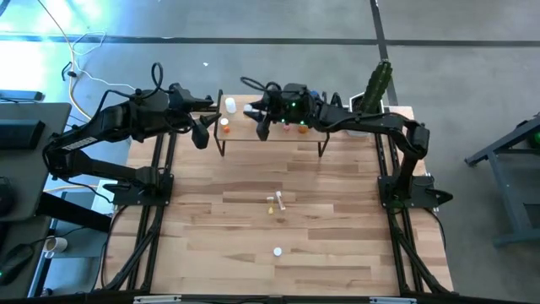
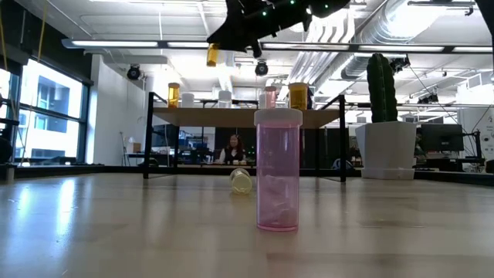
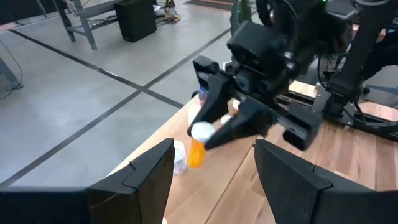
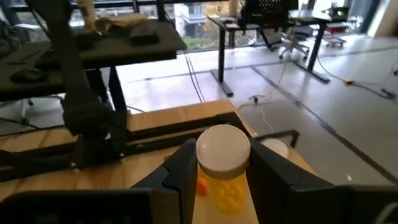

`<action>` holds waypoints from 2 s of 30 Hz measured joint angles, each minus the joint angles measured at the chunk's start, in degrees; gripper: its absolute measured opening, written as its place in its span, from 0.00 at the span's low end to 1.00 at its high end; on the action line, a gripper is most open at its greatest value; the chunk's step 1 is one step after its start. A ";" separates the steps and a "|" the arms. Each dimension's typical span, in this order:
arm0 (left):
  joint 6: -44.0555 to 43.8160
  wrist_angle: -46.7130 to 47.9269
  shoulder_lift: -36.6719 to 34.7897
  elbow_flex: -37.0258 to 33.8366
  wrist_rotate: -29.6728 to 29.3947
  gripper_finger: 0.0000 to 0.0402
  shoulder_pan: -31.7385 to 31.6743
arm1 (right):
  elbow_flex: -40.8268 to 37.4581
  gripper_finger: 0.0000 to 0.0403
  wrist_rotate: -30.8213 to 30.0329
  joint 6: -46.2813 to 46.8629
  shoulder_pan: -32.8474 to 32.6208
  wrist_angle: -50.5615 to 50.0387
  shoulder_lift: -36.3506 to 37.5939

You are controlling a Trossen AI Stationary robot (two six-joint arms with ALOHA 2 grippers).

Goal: Pick and place medicine bottles onto shelf by color
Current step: Put the orange pill bottle on the shelf

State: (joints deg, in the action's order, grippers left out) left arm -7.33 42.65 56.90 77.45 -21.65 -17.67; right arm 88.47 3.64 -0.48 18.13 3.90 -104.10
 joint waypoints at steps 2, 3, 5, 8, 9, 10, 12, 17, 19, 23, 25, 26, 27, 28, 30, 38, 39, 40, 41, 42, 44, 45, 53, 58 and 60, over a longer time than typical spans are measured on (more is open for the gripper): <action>0.00 0.00 0.00 0.00 -0.02 0.53 0.00 | 0.04 0.26 0.00 -0.05 -0.59 -0.01 -0.85; 0.00 0.00 0.00 0.00 -0.02 0.53 0.00 | 0.04 0.26 0.07 -0.01 -0.71 -0.08 -1.56; 0.00 0.00 0.00 0.00 -0.02 0.53 0.00 | 0.00 0.26 0.04 0.06 -0.88 -0.06 -2.98; 0.00 0.00 0.00 0.00 -0.02 0.53 0.01 | -0.02 0.26 0.04 0.43 -1.01 0.82 -4.51; 0.00 0.00 0.00 0.00 -0.02 0.53 0.02 | -0.02 0.26 0.04 0.43 -1.01 0.82 -4.91; 0.00 0.00 0.00 0.00 0.00 0.53 0.00 | -0.02 0.26 0.07 0.43 -1.03 1.10 -5.42; 0.00 0.00 0.00 0.00 -0.02 0.53 0.01 | -0.02 0.26 0.09 0.34 -0.90 1.12 -6.65; 0.00 0.00 -0.01 0.00 -0.02 0.53 0.00 | -0.02 0.26 0.20 0.02 -0.90 1.10 -8.92; 0.00 0.00 -0.02 0.00 -0.02 0.53 0.00 | -0.02 0.26 0.05 0.09 -0.90 1.19 -9.38; 0.00 0.00 -0.02 0.00 -0.06 0.53 0.01 | -0.04 0.26 -1.10 0.01 -0.62 1.37 -9.39; 0.00 0.00 -0.02 0.00 -0.09 0.53 0.00 | -0.04 0.26 -1.29 0.04 -0.23 1.08 -9.39; 0.00 0.00 -0.02 0.00 -0.14 0.53 0.00 | -0.04 0.26 -1.31 0.22 0.04 1.08 -9.39; 0.00 0.00 -0.02 0.00 -0.20 0.53 0.01 | -0.04 0.26 -1.40 0.50 0.27 0.94 -9.39; 0.02 0.00 -0.02 0.00 -0.20 0.53 0.02 | -0.04 0.26 -1.49 0.55 0.38 0.41 -9.39; 0.02 0.00 -0.02 0.00 -0.20 0.53 0.01 | -0.04 0.26 -1.70 0.50 0.50 -1.05 -9.42; 0.02 0.04 -0.02 0.00 -0.20 0.53 0.01 | -0.04 0.26 -1.75 1.66 0.35 -1.09 -9.48; 0.02 0.10 -0.02 0.00 -0.20 0.53 0.00 | -0.04 0.26 -1.77 1.81 0.43 -1.10 -9.48; 0.04 0.31 -0.02 0.00 -0.20 0.53 0.00 | -0.04 0.26 -1.78 2.03 0.59 -1.14 -9.48; 0.04 0.56 -0.02 0.00 -0.20 0.53 0.01 | -0.04 0.26 -1.81 2.23 0.63 -1.17 -9.48; 0.03 0.75 -0.02 0.00 -0.20 0.53 0.00 | -0.04 0.26 -1.97 2.46 0.65 -1.15 -9.48; 0.04 0.97 -0.02 0.00 -0.20 0.53 0.00 | -0.04 0.26 -2.01 2.34 0.65 -1.13 -9.48; 0.04 0.97 -0.02 0.00 -0.20 0.53 0.01 | -0.04 0.26 -1.99 2.05 0.61 -1.17 -9.48; 0.04 1.45 -0.02 0.00 -0.20 0.53 0.01 | -0.04 0.38 -1.97 3.25 0.72 -1.13 -9.50; 0.03 2.99 -0.04 0.00 -0.18 0.53 0.01 | -0.04 0.42 -1.99 3.26 0.78 -1.05 -9.37; 0.02 3.44 -0.04 0.00 -0.17 0.53 0.00 | -0.04 0.43 -1.99 3.27 0.94 -0.68 -9.27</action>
State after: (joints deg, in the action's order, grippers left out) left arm -7.31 46.10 56.86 77.45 -21.82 -17.67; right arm 88.42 1.65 2.79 19.08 3.22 -113.38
